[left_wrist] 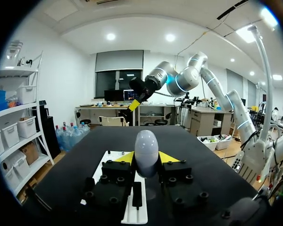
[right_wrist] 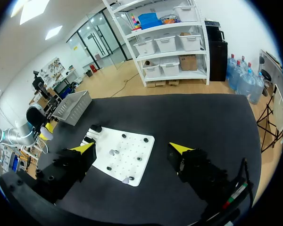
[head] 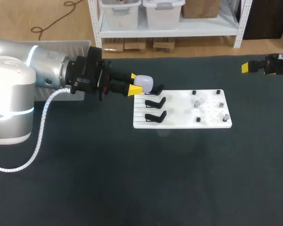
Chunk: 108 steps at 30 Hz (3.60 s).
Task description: Pick up each earbud case from the left stands, insert the matching earbuds, close the lid, and place the case in the box.
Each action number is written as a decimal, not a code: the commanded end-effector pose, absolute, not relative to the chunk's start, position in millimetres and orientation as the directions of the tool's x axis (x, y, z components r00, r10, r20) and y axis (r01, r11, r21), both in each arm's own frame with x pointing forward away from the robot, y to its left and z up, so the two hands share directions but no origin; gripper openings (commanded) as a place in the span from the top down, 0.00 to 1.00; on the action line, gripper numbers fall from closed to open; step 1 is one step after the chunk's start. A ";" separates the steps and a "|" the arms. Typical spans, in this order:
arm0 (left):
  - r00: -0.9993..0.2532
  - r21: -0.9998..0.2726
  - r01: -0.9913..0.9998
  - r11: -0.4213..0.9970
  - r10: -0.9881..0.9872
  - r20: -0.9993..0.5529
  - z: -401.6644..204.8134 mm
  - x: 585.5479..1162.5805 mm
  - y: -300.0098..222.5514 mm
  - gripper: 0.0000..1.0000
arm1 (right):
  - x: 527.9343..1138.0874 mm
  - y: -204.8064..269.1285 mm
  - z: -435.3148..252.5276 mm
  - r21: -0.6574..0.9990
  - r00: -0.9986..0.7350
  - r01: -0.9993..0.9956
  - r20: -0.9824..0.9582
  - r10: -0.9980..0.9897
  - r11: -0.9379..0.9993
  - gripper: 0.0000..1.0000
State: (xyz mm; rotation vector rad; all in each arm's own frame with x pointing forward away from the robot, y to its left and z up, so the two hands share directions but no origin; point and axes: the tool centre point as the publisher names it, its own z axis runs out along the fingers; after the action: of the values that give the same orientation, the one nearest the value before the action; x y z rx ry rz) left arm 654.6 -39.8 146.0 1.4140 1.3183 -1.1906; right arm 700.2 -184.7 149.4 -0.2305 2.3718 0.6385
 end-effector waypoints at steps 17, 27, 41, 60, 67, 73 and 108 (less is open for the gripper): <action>0.014 -0.001 0.996 -0.090 0.169 -0.985 146.8 655.9 -53.8 1.00 | 679.8 -165.9 165.2 0.364 -0.745 -0.386 -0.665 -0.053 0.847 0.00; 0.014 -0.003 0.989 -0.146 0.116 -0.993 145.2 648.2 -67.4 1.00 | 632.3 -123.5 181.8 0.352 -0.720 -0.498 -0.677 -0.151 0.793 0.00; 0.016 0.006 0.991 -0.135 0.076 -0.997 139.2 641.0 -73.1 1.00 | 588.9 -82.9 195.2 0.370 -0.726 -0.539 -0.660 -0.194 0.757 0.00; 0.023 0.019 0.995 -0.102 0.039 -0.999 130.3 641.4 -68.1 1.00 | 575.7 -37.0 182.7 0.375 -0.742 -0.576 -0.612 -0.273 0.726 0.00; 0.026 0.022 0.995 -0.095 0.038 -0.999 129.2 642.4 -67.8 1.00 | 575.7 -11.0 187.2 0.369 -0.741 -0.589 -0.602 -0.298 0.719 0.00; 0.026 0.022 0.995 -0.095 0.038 -0.999 129.2 642.4 -67.8 1.00 | 582.5 20.7 188.2 0.364 -0.736 -0.611 -0.587 -0.336 0.702 0.00; 0.026 0.022 0.995 -0.095 0.038 -0.999 129.2 642.4 -67.8 1.00 | 623.1 60.4 137.5 0.398 -0.823 -0.530 -0.456 -0.340 0.749 0.00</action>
State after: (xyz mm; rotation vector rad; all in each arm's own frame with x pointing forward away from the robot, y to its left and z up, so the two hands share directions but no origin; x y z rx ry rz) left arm 643.6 -68.0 129.9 1.3224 1.1747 -1.2460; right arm 619.4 58.8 139.6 -0.6687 2.5892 0.7409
